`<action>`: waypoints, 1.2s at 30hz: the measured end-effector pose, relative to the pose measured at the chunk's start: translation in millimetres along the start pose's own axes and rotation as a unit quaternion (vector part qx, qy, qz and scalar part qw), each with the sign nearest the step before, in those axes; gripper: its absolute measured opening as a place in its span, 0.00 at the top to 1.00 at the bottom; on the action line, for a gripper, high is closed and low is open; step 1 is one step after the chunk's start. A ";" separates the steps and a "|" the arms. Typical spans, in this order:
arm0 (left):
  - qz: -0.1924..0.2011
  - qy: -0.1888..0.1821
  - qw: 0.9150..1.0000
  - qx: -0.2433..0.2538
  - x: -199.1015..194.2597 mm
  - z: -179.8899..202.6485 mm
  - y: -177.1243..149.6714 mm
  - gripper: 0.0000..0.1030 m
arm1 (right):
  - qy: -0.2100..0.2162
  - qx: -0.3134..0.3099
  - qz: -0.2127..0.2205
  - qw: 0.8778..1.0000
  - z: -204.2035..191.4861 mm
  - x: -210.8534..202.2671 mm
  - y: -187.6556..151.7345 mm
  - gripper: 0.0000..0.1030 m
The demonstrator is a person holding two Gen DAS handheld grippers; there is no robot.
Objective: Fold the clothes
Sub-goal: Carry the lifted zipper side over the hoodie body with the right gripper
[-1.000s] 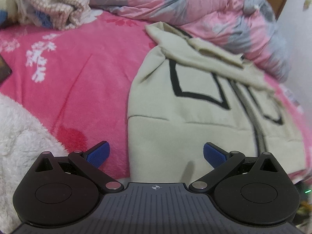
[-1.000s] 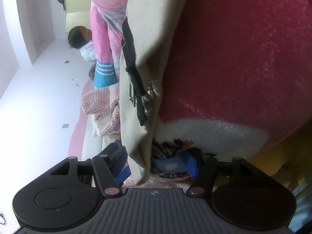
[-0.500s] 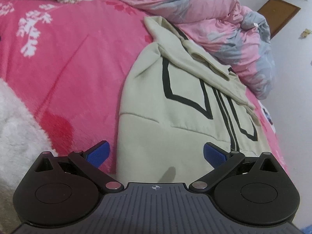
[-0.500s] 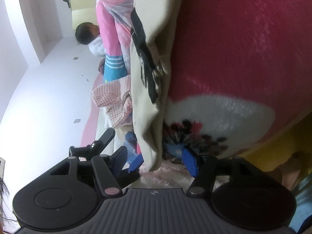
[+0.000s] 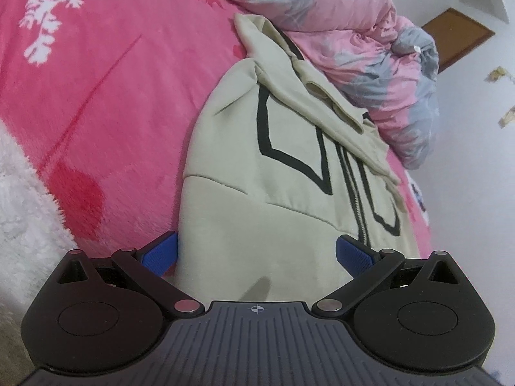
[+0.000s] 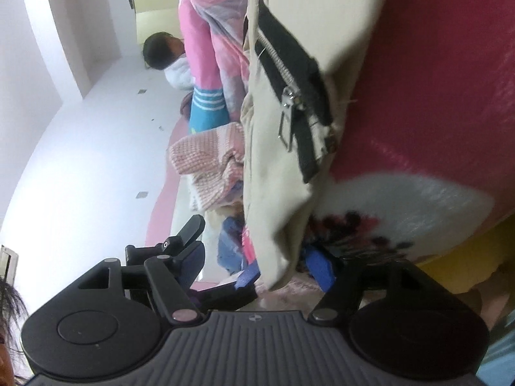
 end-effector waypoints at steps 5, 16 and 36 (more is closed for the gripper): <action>-0.007 -0.040 0.999 -0.032 -4.0 -3.3 3.0 0.00 | 0.011 0.011 -0.003 1.000 3.2 4.5 4.8 0.30; -0.003 -0.077 0.995 -0.057 -8.4 -4.7 4.6 0.00 | 0.032 0.047 -0.008 0.998 8.8 21.5 5.0 0.30; -0.021 -0.115 0.990 -0.080 0.9 -18.5 9.4 0.00 | 0.080 0.035 0.037 0.996 -14.8 14.4 20.2 0.87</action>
Point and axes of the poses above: each gripper's, at about its wrist camera, not at the fingertips, and x roughly the way its jaws point, z to its right, y to its top, the point moved 1 cm from there along x, roughly the way its jaws point, and after that the axes turned 3 degrees about -x, right-handed, at the moved point
